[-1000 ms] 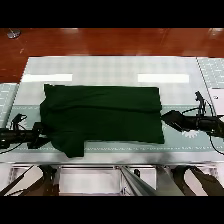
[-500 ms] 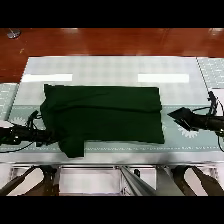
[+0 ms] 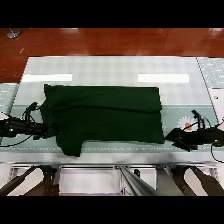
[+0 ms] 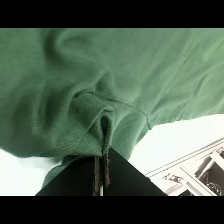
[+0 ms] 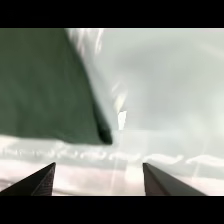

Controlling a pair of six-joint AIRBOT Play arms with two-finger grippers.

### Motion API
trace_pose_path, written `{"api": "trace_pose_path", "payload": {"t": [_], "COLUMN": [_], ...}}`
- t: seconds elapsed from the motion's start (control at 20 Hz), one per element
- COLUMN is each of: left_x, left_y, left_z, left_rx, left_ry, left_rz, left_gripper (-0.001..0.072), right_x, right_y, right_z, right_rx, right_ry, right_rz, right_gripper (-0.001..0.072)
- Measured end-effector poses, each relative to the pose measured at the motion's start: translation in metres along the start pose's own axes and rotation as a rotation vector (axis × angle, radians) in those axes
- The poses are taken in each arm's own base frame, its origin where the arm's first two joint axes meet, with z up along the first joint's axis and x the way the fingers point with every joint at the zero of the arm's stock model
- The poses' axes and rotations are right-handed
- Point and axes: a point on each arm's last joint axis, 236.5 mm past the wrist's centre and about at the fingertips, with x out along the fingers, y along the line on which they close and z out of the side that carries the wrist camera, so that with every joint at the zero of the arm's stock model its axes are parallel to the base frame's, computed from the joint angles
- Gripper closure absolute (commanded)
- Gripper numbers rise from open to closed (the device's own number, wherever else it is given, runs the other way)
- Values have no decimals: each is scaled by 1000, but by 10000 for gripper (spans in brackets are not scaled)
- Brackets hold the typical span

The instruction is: Fold the shirts.

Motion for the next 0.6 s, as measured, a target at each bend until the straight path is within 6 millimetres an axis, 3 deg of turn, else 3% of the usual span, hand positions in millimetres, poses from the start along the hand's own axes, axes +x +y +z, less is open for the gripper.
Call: {"api": "trace_pose_path", "payload": {"t": [0.1, 0.35, 0.4, 0.45, 0.5, 0.6], "left_x": [-1, -2, -3, -3, -3, -4], "left_y": [-1, -3, -3, -3, -3, -4], "left_z": [0, 1, 1, 1, 1, 3], "left_rx": [3, 7, 8, 8, 8, 13], "left_ry": [1, 0, 0, 0, 0, -5], "left_rz": [-3, -6, -6, -6, -6, -5], "left_gripper": [689, 689, 689, 689, 689, 689], "right_x": [10, 35, 38, 42, 44, 41], "right_y": [6, 31, 38, 40, 41, 56], "right_z": [-4, 7, 12, 18, 25, 34], "right_rx": [-8, 34, 42, 38, 22, -15], "right_ry": [30, 41, 34, 23, 8, -4], "right_rz": [3, 77, 96, 98, 90, 118], "right_gripper": [89, 113, 256, 526, 675, 677]}}
